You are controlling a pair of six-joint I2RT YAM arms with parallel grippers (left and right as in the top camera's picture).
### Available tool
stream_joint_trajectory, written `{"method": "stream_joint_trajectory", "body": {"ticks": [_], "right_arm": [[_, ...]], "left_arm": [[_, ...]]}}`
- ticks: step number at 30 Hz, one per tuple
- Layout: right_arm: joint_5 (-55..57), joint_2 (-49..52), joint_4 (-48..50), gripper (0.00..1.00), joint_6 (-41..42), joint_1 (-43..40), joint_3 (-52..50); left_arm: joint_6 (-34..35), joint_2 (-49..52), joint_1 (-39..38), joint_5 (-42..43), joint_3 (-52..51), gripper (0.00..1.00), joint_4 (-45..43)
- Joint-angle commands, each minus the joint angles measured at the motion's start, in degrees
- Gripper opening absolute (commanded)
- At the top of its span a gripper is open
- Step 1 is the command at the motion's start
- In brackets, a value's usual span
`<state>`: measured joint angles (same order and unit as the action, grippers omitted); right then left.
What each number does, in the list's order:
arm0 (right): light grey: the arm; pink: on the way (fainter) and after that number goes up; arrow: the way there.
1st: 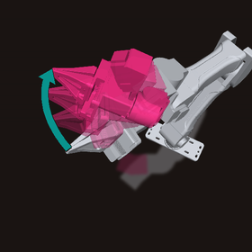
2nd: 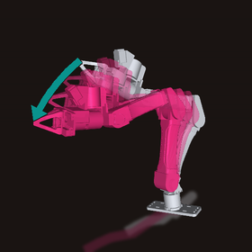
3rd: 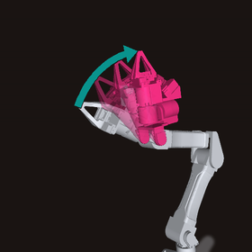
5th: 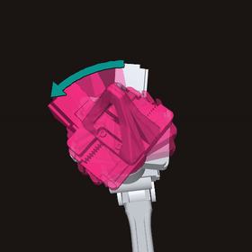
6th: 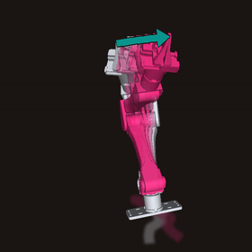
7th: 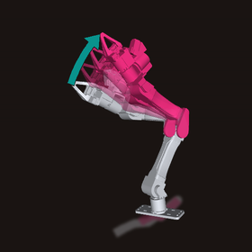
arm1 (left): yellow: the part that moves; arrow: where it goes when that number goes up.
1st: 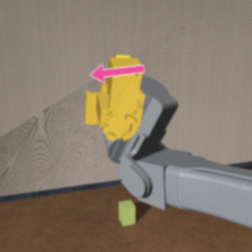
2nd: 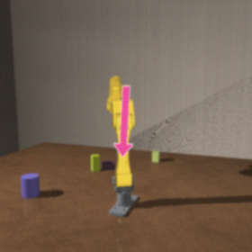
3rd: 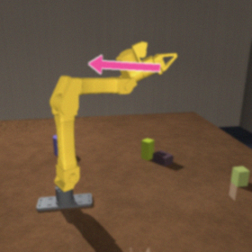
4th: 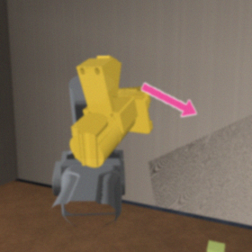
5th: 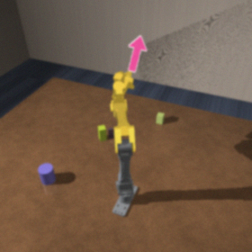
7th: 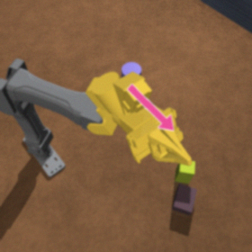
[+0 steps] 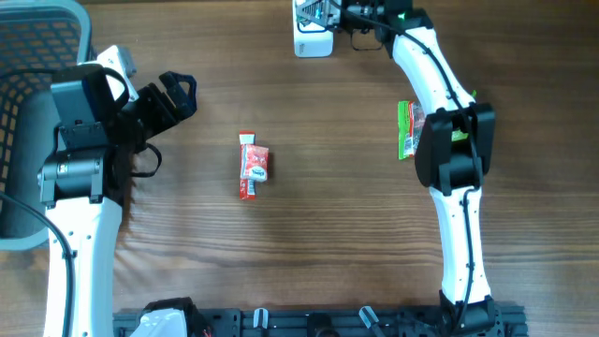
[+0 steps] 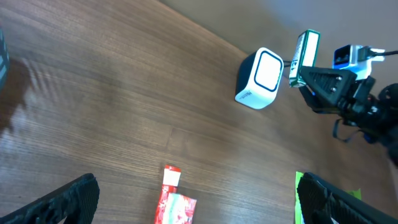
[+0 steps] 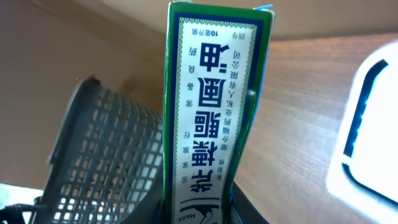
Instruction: Scan the item barcode
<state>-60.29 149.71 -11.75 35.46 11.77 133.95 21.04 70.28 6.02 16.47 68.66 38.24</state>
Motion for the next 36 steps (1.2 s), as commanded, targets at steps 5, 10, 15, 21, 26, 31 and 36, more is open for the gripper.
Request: {"method": "stream_joint_trajectory", "body": {"ticks": [5,10,15,21,26,31,36], "right_arm": [[-5.44,6.58,5.27,0.21,8.22,-0.07,0.61],[-2.58,7.63,4.31,0.21,8.17,-0.39,0.57],[-0.57,7.63,4.00,0.21,9.73,-0.79,0.57],[-3.08,7.56,4.02,0.21,9.92,-1.77,0.57],[-2.62,3.23,1.40,0.27,6.36,-2.05,0.59],[3.67,-7.26,-14.23,0.26,-6.01,-2.05,0.57],[13.90,-19.76,-38.69,0.21,-19.80,-2.05,0.57]], "left_arm": [[-1.16,0.22,0.26,0.85,0.00,1.00,-0.22],[-1.14,0.22,0.26,0.85,0.00,1.00,-0.22],[-1.16,0.22,0.26,0.85,0.00,1.00,-0.22],[-1.16,0.22,0.26,0.85,0.00,1.00,-0.22],[-1.16,0.22,0.26,0.85,0.00,1.00,-0.22],[-1.16,0.22,0.26,0.85,0.00,1.00,-0.22],[-1.16,0.22,0.26,0.85,0.00,1.00,-0.22]]}}
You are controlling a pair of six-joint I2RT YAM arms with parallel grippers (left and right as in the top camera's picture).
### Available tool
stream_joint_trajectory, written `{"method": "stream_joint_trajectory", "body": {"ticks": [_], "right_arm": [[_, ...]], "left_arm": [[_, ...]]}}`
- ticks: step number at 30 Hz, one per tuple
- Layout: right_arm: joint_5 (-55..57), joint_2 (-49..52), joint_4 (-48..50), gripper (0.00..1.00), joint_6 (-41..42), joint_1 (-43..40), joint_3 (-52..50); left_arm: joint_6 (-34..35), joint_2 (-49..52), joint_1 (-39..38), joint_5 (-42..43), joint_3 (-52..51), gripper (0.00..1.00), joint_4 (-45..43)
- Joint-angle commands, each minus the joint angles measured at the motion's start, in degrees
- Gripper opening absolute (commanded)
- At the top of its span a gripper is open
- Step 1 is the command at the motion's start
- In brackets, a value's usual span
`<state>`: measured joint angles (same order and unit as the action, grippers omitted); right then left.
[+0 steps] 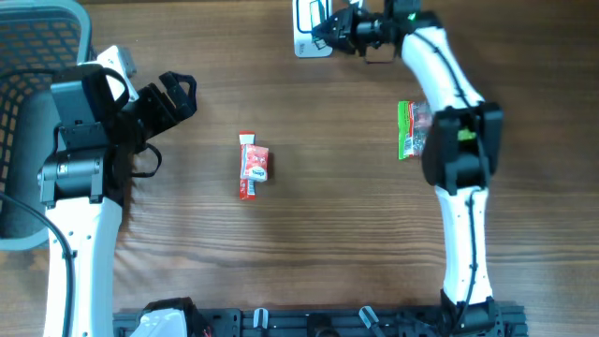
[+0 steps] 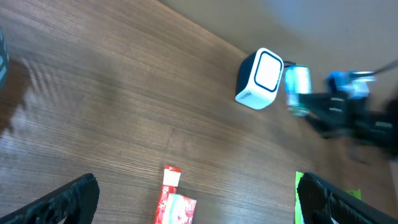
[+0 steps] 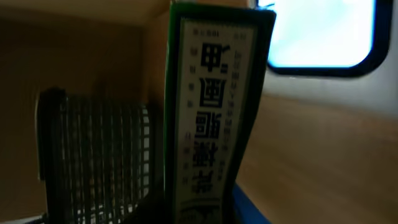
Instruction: Scan the item barcode
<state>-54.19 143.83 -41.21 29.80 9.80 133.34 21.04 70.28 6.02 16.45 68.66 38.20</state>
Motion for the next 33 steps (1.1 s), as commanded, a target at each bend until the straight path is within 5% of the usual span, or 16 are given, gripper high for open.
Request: {"method": "stream_joint_trajectory", "body": {"ticks": [1,6,11,22,33], "right_arm": [[10.36,-16.04,-14.36,0.21,-16.85,-0.09,1.18],[32.52,-23.21,-36.59,0.21,-24.28,-0.09,1.18],[45.51,-23.19,-46.82,0.21,-24.41,-0.09,-0.24],[53.59,-23.19,-45.75,0.22,-19.08,-0.07,-20.79],[58.53,-23.19,-31.41,0.29,-20.59,1.25,-40.65]], "left_arm": [[-1.16,0.22,0.26,0.87,0.00,1.00,-0.17],[-1.16,0.22,0.26,0.87,0.00,1.00,-0.17],[-1.16,0.22,0.26,0.87,0.00,1.00,-0.17],[-1.16,0.22,0.26,0.87,0.00,1.00,-0.17],[-1.16,0.22,0.26,0.87,0.00,1.00,-0.17]]}}
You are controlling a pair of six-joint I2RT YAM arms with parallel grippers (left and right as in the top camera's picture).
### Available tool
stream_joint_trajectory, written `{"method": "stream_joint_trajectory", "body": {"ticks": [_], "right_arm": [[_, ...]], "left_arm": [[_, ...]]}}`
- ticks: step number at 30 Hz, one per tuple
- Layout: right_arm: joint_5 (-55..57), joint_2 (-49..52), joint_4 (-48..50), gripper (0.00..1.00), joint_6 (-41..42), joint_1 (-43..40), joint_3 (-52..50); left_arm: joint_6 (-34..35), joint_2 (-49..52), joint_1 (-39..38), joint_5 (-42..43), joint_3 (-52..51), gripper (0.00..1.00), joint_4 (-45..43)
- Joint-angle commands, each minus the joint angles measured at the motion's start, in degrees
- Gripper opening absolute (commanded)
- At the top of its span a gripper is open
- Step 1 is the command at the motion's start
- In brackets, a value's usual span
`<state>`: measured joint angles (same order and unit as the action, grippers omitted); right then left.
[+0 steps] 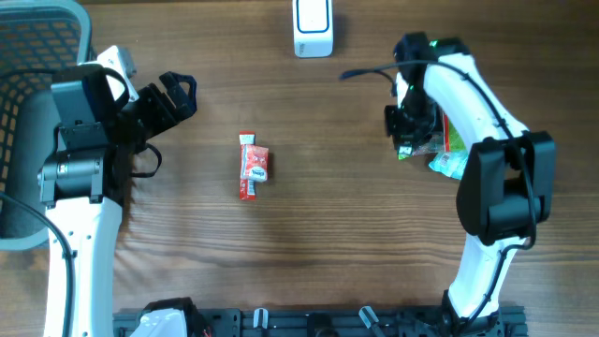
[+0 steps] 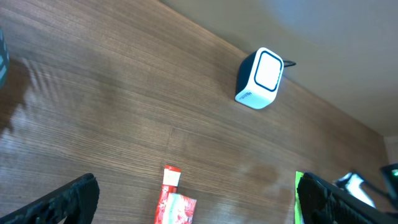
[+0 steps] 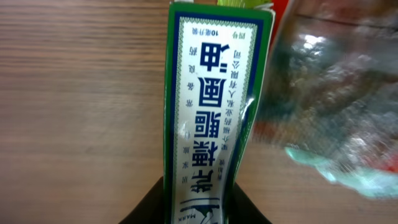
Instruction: Scan the item barcode
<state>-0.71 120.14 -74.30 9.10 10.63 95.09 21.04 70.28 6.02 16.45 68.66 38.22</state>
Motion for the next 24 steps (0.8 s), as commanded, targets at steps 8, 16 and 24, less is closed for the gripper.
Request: {"method": "stream_joint_trajectory", "body": {"ticks": [8,16,24], "right_arm": [[5.79,0.33,1.99,0.67,-1.62,0.33,-2.19],[-14.36,-8.83,4.66,0.86,-4.57,3.32,3.26],[-27.78,-12.74,17.88,0.98,8.41,10.60,2.14]], "left_arm": [[-1.16,0.22,0.26,0.87,0.00,1.00,-0.20],[-1.16,0.22,0.26,0.87,0.00,1.00,-0.20],[-1.16,0.22,0.26,0.87,0.00,1.00,-0.20]]}}
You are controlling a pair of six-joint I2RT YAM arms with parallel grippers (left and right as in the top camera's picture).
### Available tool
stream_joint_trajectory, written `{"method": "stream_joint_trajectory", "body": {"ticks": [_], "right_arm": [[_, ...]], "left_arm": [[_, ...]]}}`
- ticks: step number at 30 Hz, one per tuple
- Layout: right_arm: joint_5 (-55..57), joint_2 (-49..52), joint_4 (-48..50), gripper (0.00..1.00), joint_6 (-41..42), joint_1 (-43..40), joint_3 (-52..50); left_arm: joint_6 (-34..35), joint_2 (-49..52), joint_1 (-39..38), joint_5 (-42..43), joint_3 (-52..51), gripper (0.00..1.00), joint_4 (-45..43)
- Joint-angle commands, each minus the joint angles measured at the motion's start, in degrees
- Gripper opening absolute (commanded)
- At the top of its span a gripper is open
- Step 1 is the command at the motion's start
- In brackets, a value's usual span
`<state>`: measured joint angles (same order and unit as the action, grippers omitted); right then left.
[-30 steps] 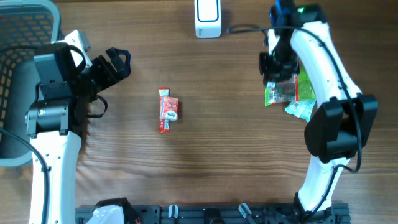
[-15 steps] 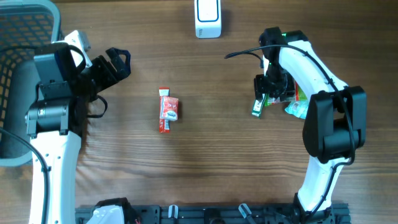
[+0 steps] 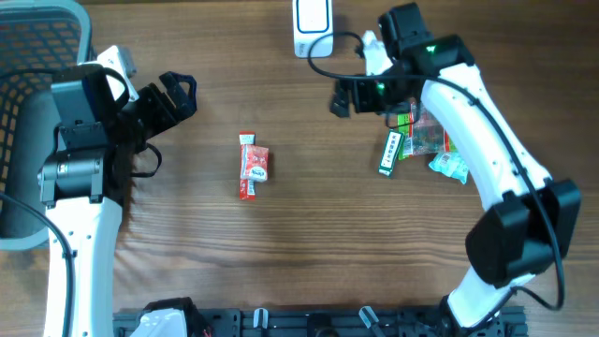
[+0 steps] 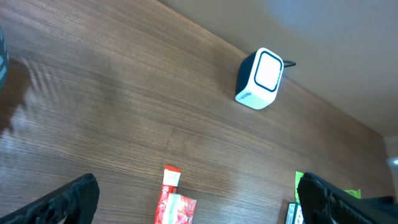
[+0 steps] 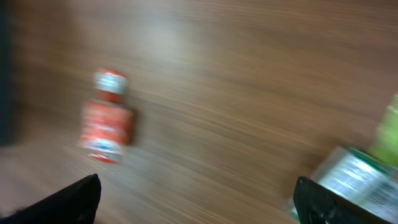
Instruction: Scan the item barcode
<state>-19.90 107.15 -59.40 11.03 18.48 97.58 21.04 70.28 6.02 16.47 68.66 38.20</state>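
Observation:
The white barcode scanner (image 3: 312, 28) stands at the table's far edge and also shows in the left wrist view (image 4: 260, 79). A narrow green box (image 3: 388, 153) lies flat on the table, left of a pile of packets (image 3: 429, 139). My right gripper (image 3: 343, 98) hovers open and empty left of that box, between it and a red packet (image 3: 253, 165). Its own view is blurred, with the red packet (image 5: 107, 124) far left and the green box (image 5: 357, 177) at the right edge. My left gripper (image 3: 178, 94) stands open and empty at the left.
A grey mesh basket (image 3: 37, 37) fills the far left corner behind my left arm. The scanner's cable (image 3: 344, 39) runs to the right near my right arm. Bare wood lies between the red packet and the green box.
My right gripper held the green box over the packet pile; now the box lies on the table and the gripper is open, moved left and toward the scanner. The left arm is unchanged.
My right gripper first held the green box upright beside the scanner, then right in front of its window. After that it was over the packet pile at the right with the box still held. Now the box rests by the pile, let go.

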Motion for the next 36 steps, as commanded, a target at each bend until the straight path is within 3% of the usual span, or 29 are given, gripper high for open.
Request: {"method": "stream_joint_trajectory", "body": {"ticks": [1,3,7,18,24,27,31,36], "right_arm": [[-8.61,0.39,4.63,0.94,7.21,4.09,-0.96],[-8.44,0.92,8.28,0.75,8.70,6.82,-2.51],[-5.03,2.27,15.91,0.65,14.49,12.72,-6.78],[4.04,10.01,31.76,0.52,16.59,23.58,-13.73],[8.98,14.40,34.05,0.58,19.08,25.64,-13.73],[9.07,14.91,33.83,0.56,18.93,25.75,-13.70],[10.95,14.34,31.54,0.47,18.99,24.41,-13.60],[15.30,11.41,24.50,0.45,18.97,19.89,-13.60]], "left_arm": [[-1.16,0.22,0.26,0.85,0.00,1.00,-0.17],[-1.16,0.22,0.26,0.85,0.00,1.00,-0.17],[-1.16,0.22,0.26,0.85,0.00,1.00,-0.17],[-1.14,0.22,0.26,0.85,0.00,1.00,-0.17],[-1.16,0.22,0.26,0.85,0.00,1.00,-0.17],[-1.16,0.22,0.26,0.85,0.00,1.00,-0.17],[-1.16,0.22,0.26,0.85,0.00,1.00,-0.17],[-1.16,0.22,0.26,0.85,0.00,1.00,-0.17]]}}
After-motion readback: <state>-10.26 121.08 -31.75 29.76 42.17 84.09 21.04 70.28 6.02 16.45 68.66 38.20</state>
